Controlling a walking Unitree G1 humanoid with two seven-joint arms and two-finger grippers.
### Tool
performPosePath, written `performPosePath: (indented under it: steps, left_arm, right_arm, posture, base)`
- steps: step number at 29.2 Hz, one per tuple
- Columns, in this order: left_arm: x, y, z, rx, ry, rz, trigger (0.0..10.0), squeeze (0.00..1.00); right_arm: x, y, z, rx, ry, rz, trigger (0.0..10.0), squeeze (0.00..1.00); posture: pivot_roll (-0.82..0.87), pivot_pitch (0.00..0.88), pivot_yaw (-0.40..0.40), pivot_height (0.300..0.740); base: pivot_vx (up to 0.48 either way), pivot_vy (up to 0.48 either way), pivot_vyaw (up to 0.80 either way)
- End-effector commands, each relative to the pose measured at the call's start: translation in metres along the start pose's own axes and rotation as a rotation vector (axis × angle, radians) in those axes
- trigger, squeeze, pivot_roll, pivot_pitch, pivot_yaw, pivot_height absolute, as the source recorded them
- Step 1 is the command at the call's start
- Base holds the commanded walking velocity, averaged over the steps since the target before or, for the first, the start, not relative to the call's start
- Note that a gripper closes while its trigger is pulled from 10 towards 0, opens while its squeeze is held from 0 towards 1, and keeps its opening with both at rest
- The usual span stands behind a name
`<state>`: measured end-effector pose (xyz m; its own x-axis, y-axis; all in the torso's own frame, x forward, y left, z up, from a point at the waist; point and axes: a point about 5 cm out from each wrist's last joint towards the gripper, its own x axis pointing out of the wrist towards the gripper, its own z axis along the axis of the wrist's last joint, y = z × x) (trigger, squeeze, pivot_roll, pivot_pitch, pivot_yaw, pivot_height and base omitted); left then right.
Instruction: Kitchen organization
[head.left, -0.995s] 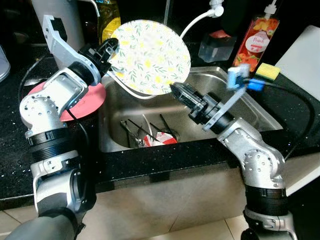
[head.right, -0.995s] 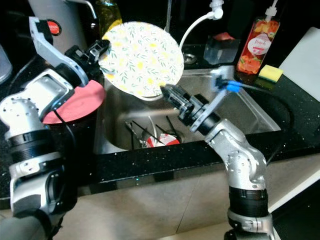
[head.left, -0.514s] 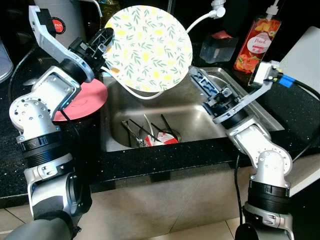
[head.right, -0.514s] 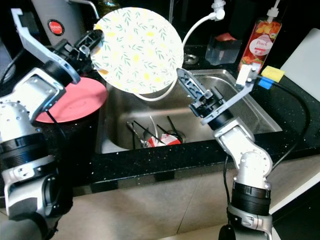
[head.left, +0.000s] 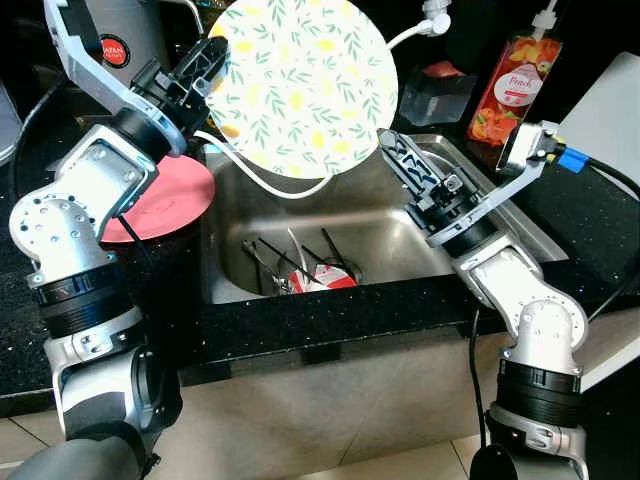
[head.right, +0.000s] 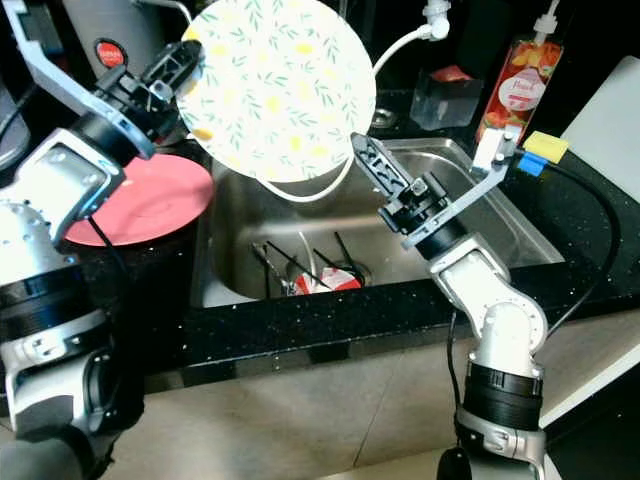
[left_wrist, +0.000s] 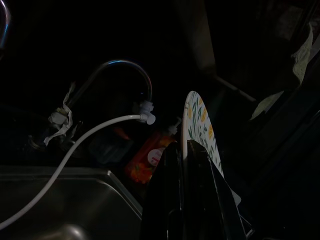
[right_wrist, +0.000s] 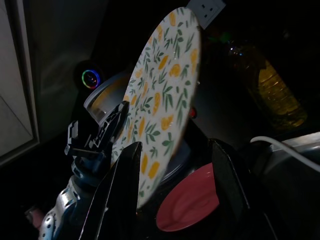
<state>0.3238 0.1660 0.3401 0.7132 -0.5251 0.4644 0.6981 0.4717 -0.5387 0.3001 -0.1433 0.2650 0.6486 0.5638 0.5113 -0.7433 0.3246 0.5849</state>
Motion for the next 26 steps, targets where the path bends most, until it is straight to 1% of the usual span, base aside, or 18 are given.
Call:
performPosePath:
  steps: [1,10,11,12,14,15,20,26]
  left_arm:
    - [-0.002,-0.003,0.002,0.02,0.005,-0.02,10.0,0.0]
    - [0.002,-0.004,-0.014,0.011,0.06,-0.005,10.0,0.0]
    - [0.002,-0.004,-0.015,0.012,0.067,-0.004,10.0,0.0]
    - [0.002,-0.004,-0.016,0.013,0.073,-0.003,10.0,0.0]
    - [0.002,-0.004,-0.016,0.013,0.074,-0.003,10.0,0.0]
    - [0.001,-0.003,-0.016,0.016,0.076,-0.002,10.0,0.0]
    - [-0.001,-0.001,-0.015,0.025,0.08,0.004,10.0,0.0]
    - [-0.002,0.0,-0.015,0.031,0.08,0.009,10.0,0.0]
  right_arm:
    - [-0.001,-0.002,-0.002,0.03,0.01,-0.01,10.0,0.0]
    - [0.001,0.005,-0.009,0.038,0.038,0.037,10.0,0.0]
    - [0.001,0.005,-0.01,0.039,0.042,0.041,8.2,0.0]
    - [0.001,0.006,-0.012,0.045,0.055,0.048,4.0,0.0]
    - [0.001,0.006,-0.012,0.047,0.058,0.049,4.0,0.0]
    - [0.001,0.007,-0.014,0.055,0.067,0.056,0.0,0.0]
    - [0.0,0.009,-0.016,0.074,0.075,0.075,0.0,0.0]
    - [0.0,0.007,-0.016,0.084,0.063,0.069,0.0,0.0]
  posture:
    - [0.05,0.0,-0.041,0.74]
    - [0.04,0.0,-0.041,0.74]
    - [0.04,0.0,-0.043,0.74]
    - [0.04,0.0,-0.043,0.74]
    - [0.04,0.0,-0.043,0.74]
    - [0.04,0.0,-0.043,0.74]
    - [0.04,0.0,-0.043,0.74]
    - [0.04,0.0,-0.043,0.74]
  base:
    - [0.0,0.0,0.0]
    - [0.0,0.0,0.0]
    - [0.0,0.0,0.0]
    - [0.0,0.0,0.0]
    - [0.0,0.0,0.0]
    - [0.0,0.0,0.0]
    - [0.0,0.0,0.0]
    - [0.0,0.0,0.0]
